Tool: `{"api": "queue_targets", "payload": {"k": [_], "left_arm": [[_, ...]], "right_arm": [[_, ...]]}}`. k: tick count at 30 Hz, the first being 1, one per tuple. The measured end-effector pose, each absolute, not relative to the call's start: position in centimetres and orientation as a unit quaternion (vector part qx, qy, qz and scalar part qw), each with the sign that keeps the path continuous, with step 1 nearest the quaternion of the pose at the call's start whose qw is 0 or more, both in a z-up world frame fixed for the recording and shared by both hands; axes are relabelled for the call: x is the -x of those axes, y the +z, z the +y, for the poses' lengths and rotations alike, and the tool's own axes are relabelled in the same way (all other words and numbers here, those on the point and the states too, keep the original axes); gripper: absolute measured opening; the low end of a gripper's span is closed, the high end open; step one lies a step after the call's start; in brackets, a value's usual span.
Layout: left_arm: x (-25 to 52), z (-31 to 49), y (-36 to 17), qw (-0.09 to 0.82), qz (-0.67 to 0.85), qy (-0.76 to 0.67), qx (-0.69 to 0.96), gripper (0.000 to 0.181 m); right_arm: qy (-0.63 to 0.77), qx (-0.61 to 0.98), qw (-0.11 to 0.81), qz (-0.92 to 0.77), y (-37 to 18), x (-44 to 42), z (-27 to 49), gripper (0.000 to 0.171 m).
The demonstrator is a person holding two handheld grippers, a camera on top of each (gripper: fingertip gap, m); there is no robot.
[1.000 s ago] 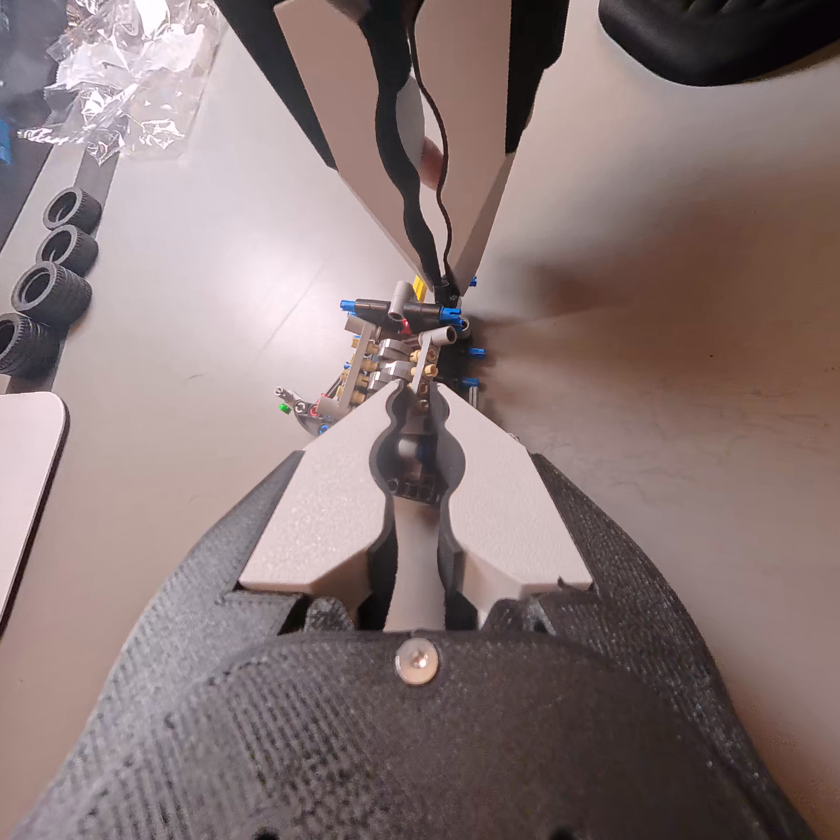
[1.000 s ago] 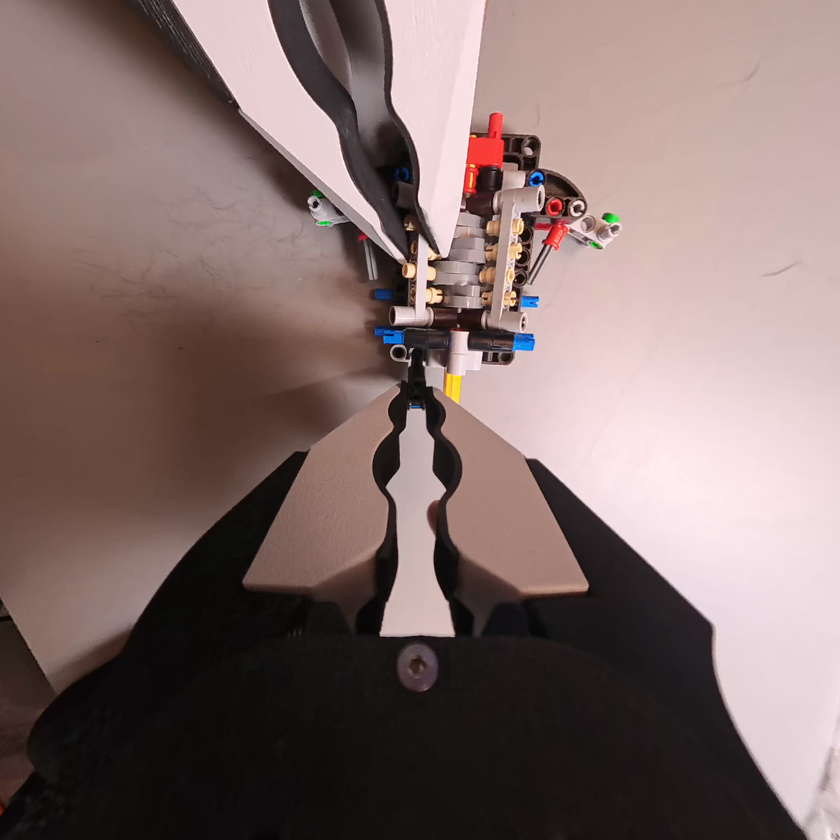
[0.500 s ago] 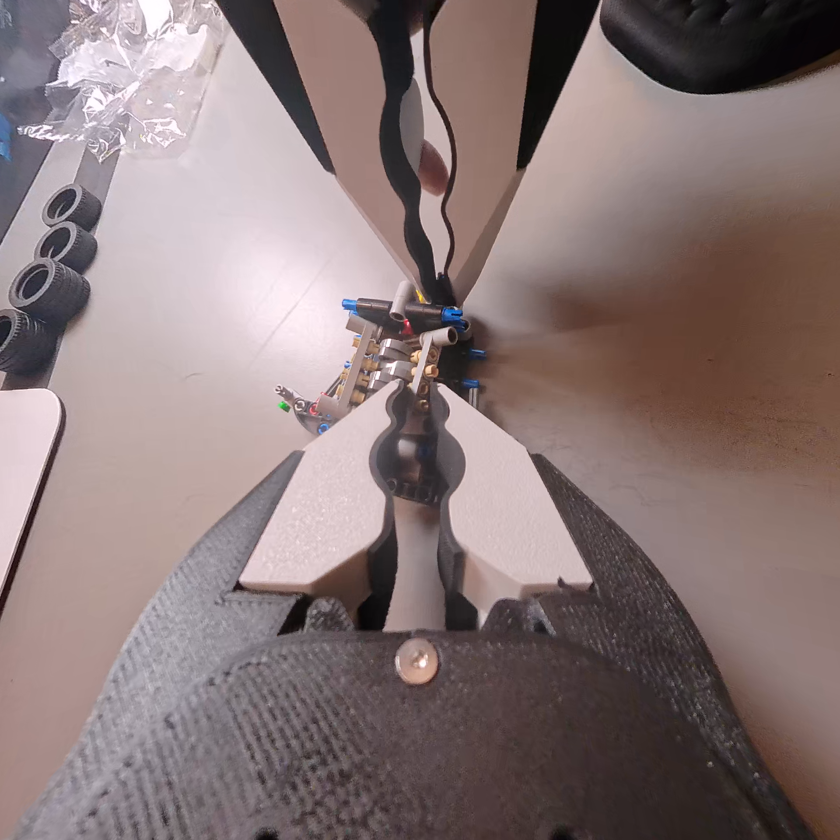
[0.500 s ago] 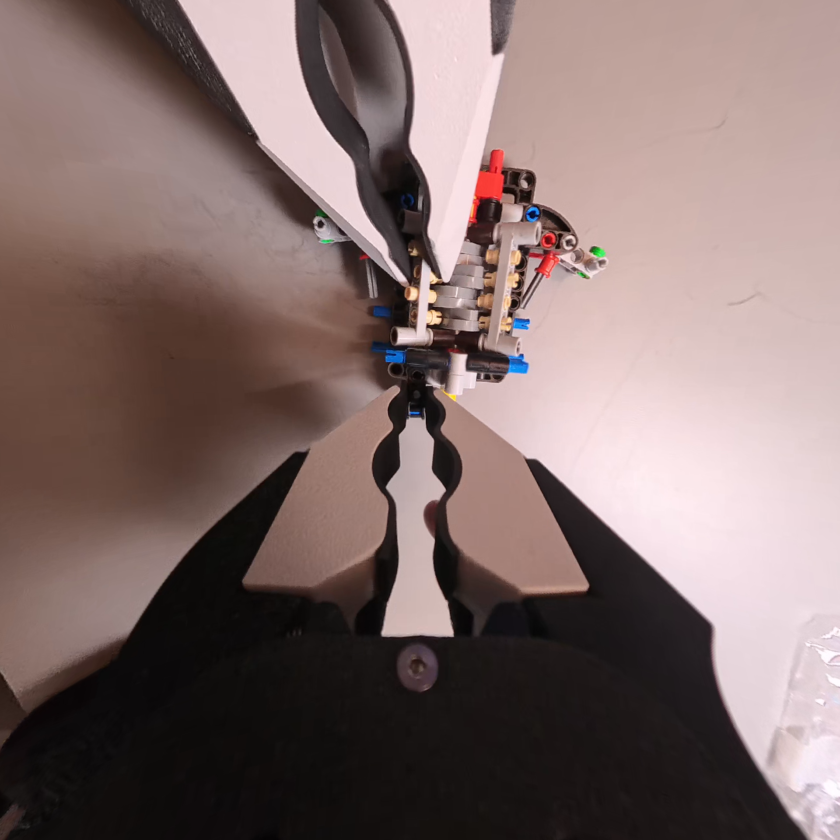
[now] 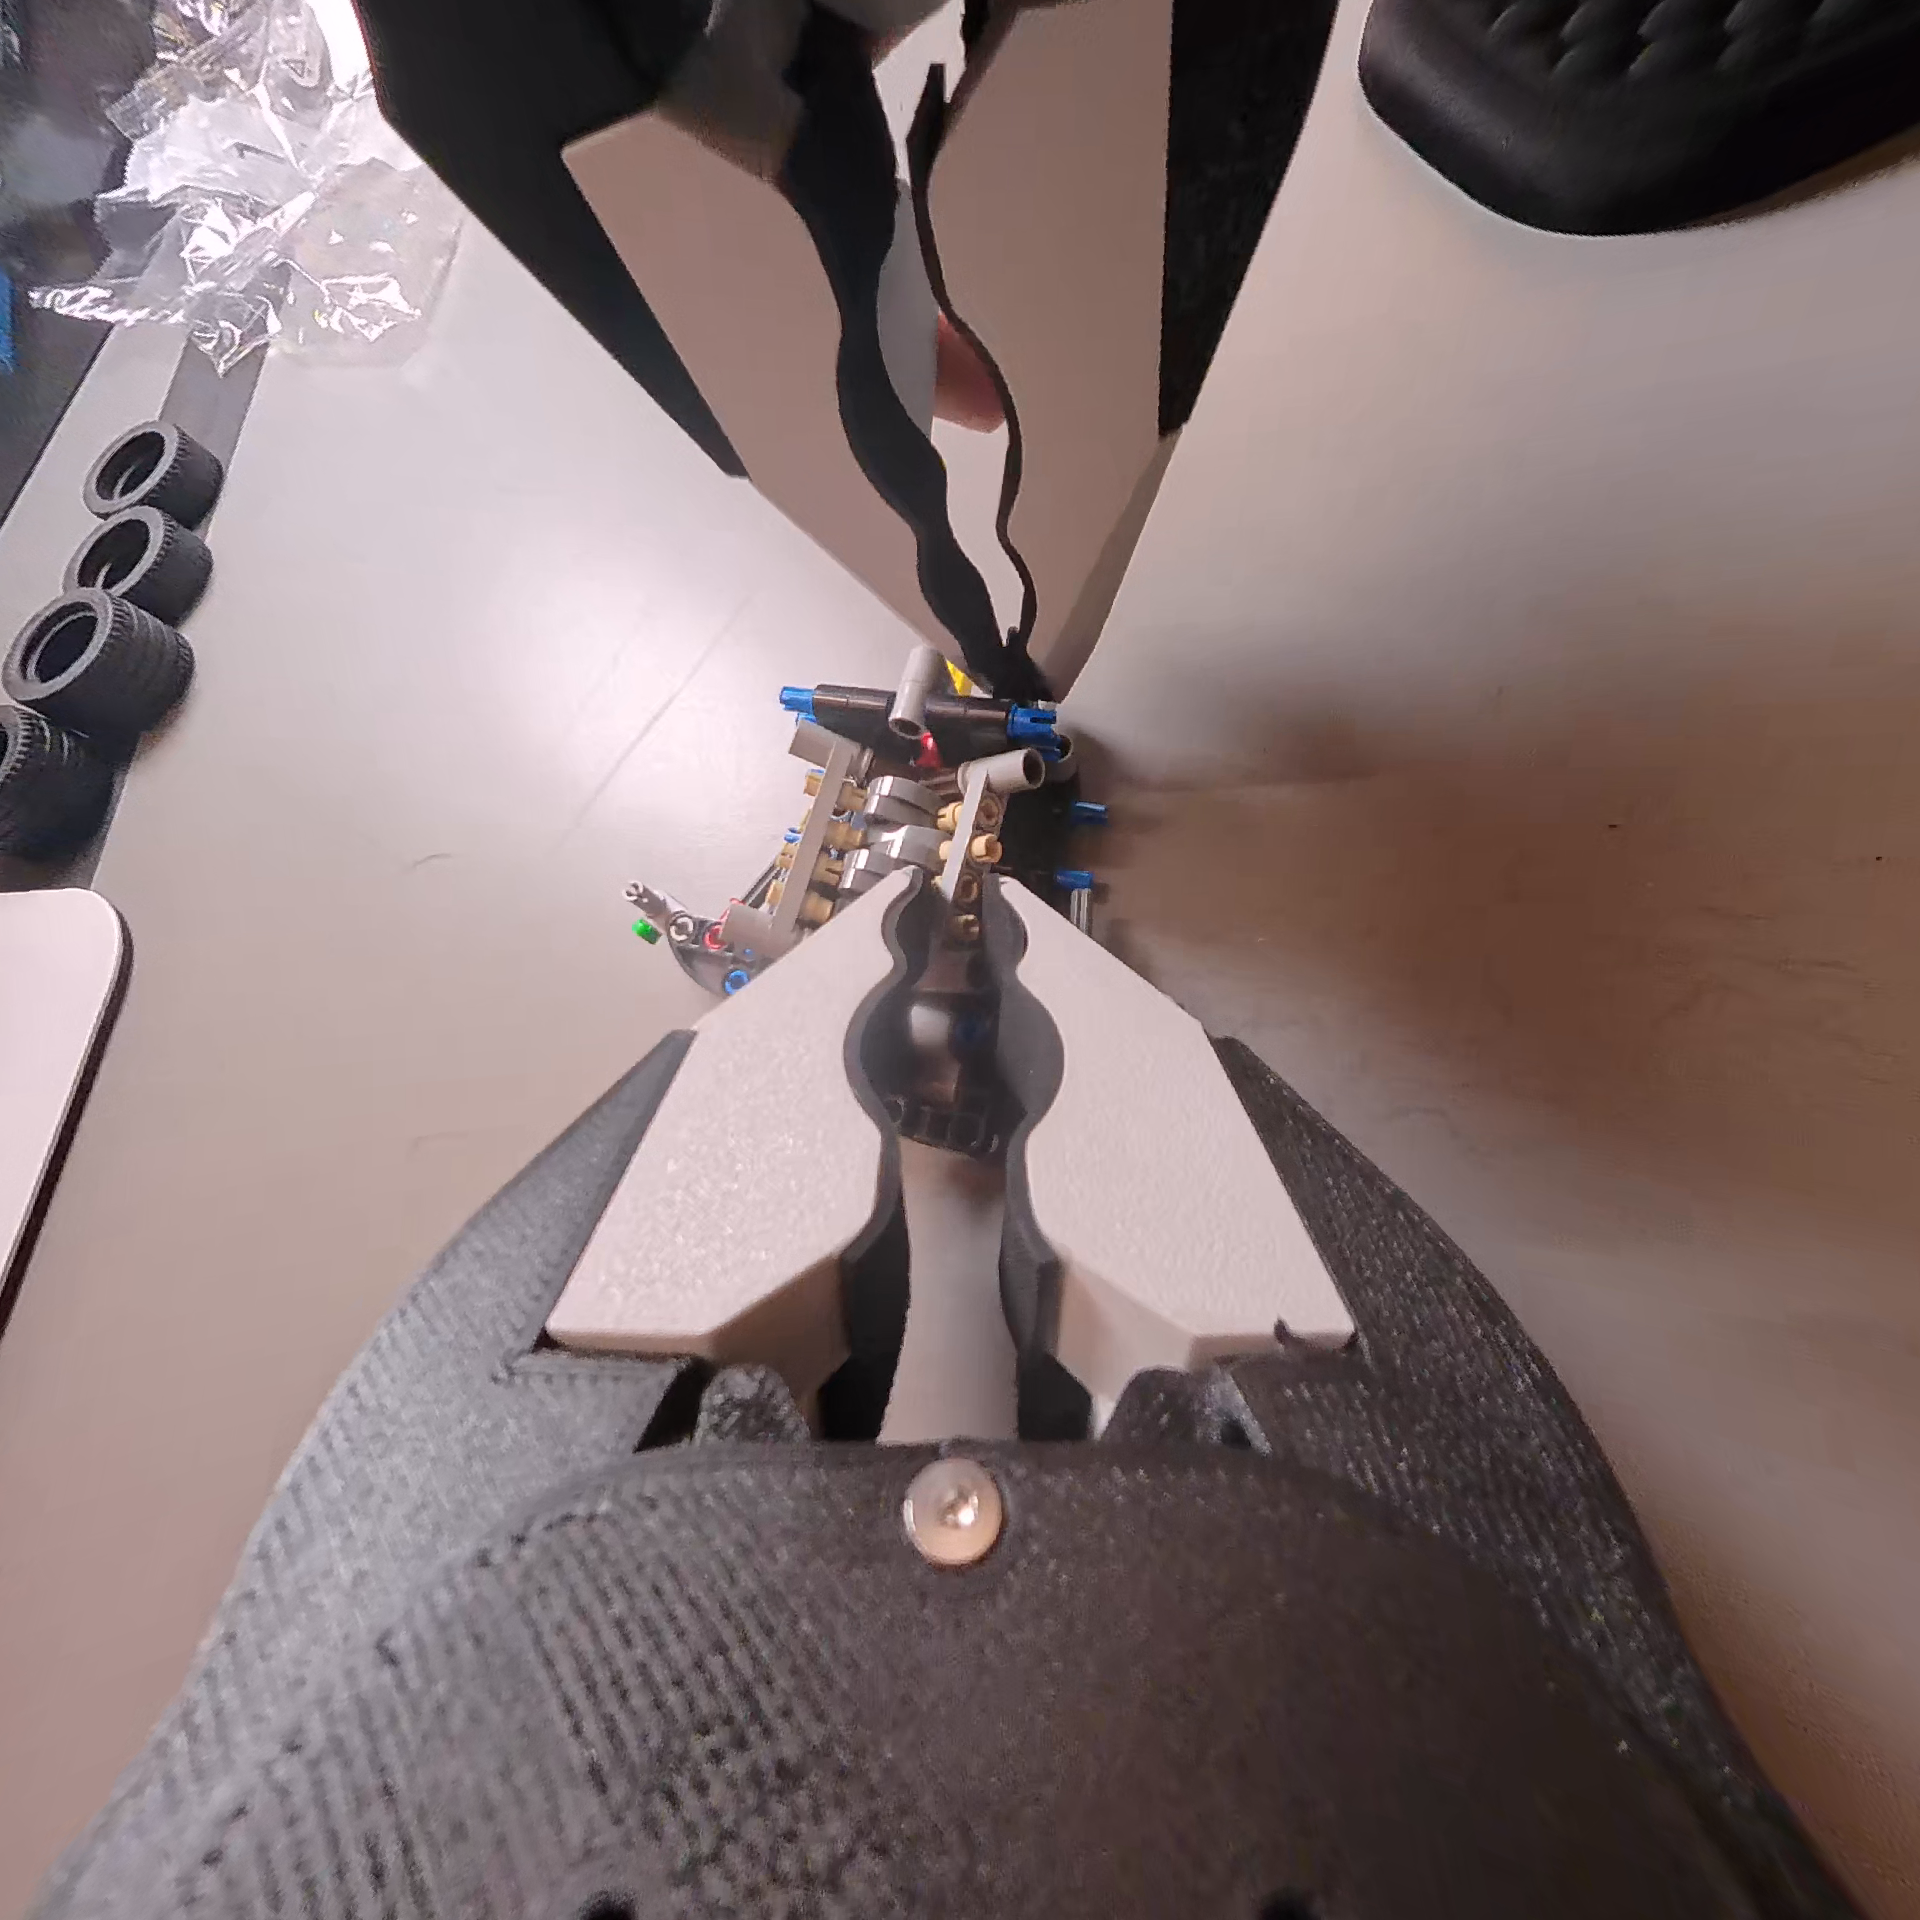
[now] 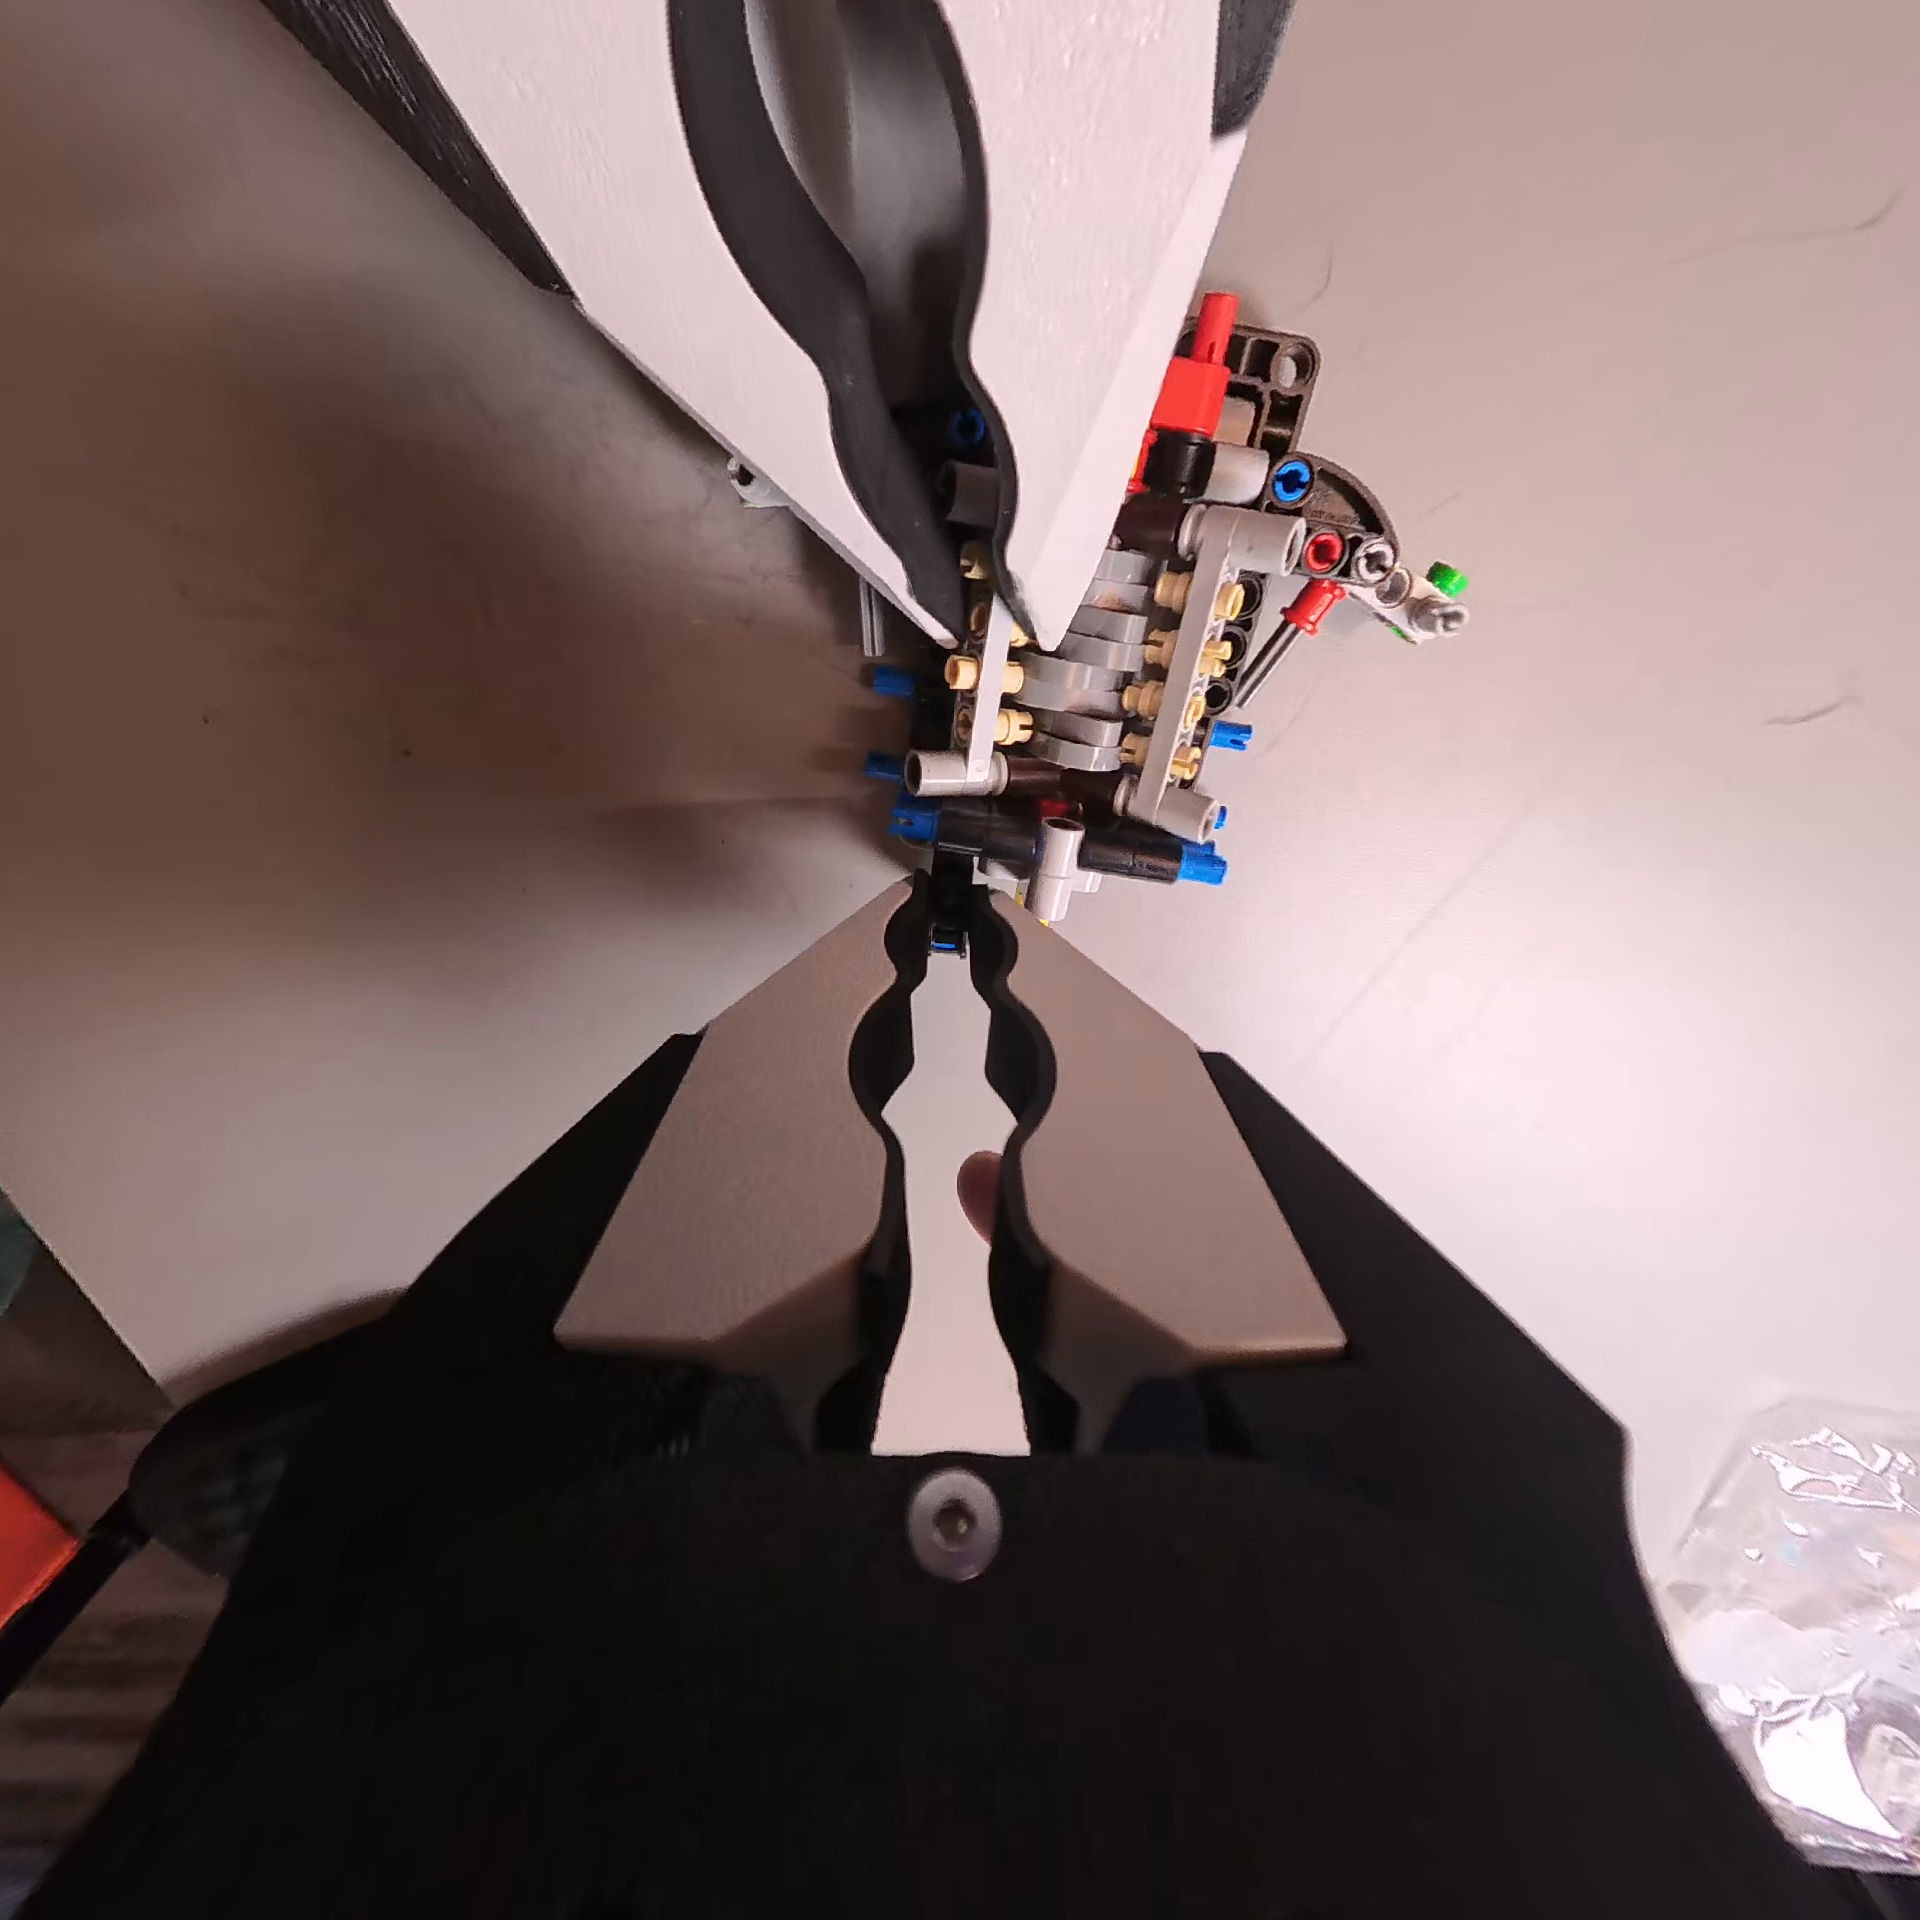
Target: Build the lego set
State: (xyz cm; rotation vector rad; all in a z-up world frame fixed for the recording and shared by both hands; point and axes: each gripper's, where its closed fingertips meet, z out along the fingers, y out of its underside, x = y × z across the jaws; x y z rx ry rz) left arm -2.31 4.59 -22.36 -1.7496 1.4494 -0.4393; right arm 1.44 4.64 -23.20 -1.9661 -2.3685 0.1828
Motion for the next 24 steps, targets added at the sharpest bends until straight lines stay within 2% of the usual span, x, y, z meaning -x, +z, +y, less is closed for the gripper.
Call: {"api": "queue_targets", "payload": {"k": [13,24], "left_arm": [[2.40,4.68,-22.37,0.400,0.570,-0.178,0.695,0.008],[2.53,4.76,-22.36,0.402,0.566,-0.184,0.695,0.009]], "right_arm": [[0.044,0.659,0.064,-0.748,-23.19,-1.14,5.02,0.005],[0.023,0.641,0.037,-0.766,-23.30,-1.05,5.17,0.004]]}}
